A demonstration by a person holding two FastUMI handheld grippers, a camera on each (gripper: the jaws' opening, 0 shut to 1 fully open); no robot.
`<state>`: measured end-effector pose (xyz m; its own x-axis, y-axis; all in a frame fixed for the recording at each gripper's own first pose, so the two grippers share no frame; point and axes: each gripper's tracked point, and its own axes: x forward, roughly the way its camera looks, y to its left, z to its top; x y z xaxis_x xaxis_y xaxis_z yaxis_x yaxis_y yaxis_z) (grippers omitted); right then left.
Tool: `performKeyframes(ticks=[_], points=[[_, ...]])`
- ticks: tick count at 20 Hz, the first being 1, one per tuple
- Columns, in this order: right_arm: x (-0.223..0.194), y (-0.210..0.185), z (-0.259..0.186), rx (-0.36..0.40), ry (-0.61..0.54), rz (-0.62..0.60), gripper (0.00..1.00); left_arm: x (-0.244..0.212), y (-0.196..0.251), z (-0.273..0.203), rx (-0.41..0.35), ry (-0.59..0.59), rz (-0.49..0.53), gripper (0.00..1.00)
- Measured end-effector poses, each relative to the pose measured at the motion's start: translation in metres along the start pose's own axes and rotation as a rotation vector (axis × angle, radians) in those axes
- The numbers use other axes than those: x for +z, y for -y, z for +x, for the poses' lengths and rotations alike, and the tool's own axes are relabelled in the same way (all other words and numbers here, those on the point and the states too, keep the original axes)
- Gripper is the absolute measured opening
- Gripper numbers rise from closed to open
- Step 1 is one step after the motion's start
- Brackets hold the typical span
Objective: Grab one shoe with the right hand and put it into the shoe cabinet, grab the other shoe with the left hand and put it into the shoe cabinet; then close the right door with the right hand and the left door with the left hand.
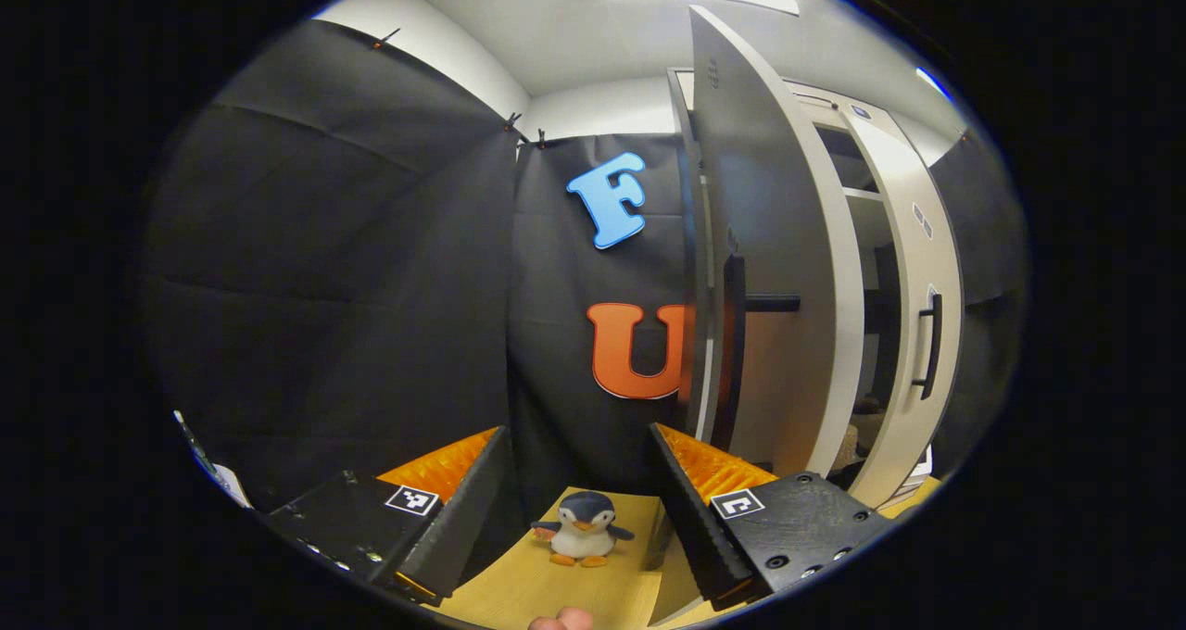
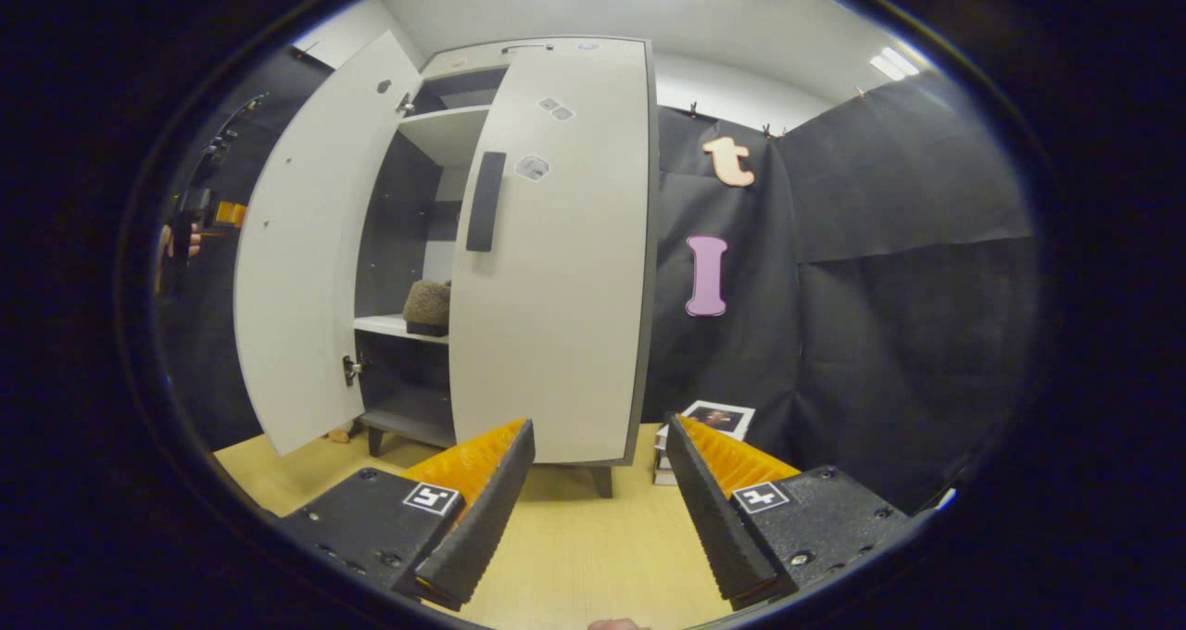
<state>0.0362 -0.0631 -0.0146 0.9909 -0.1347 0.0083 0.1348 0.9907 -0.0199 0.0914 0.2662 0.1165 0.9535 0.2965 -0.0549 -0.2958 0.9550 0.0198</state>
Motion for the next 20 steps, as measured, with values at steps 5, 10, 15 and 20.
performKeyframes(ticks=[5, 10, 15, 20], points=[[0.006, 0.005, 0.001, -0.002, 0.019, -0.013, 0.92, -0.001, 0.036, -0.007, -0.082, -0.005, -0.017, 0.91], [0.002, 0.013, -0.002, -0.017, 0.008, -0.02, 0.93, -0.001, 0.076, -0.008, -0.187, 0.0, -0.041, 0.91], [0.003, 0.026, -0.005, -0.049, 0.01, -0.025, 0.92, -0.001, 0.117, -0.004, -0.261, 0.013, -0.062, 0.91], [-0.002, 0.036, -0.014, -0.08, 0.006, -0.007, 0.92, 0.008, 0.166, 0.016, -0.323, 0.048, -0.104, 0.91]])
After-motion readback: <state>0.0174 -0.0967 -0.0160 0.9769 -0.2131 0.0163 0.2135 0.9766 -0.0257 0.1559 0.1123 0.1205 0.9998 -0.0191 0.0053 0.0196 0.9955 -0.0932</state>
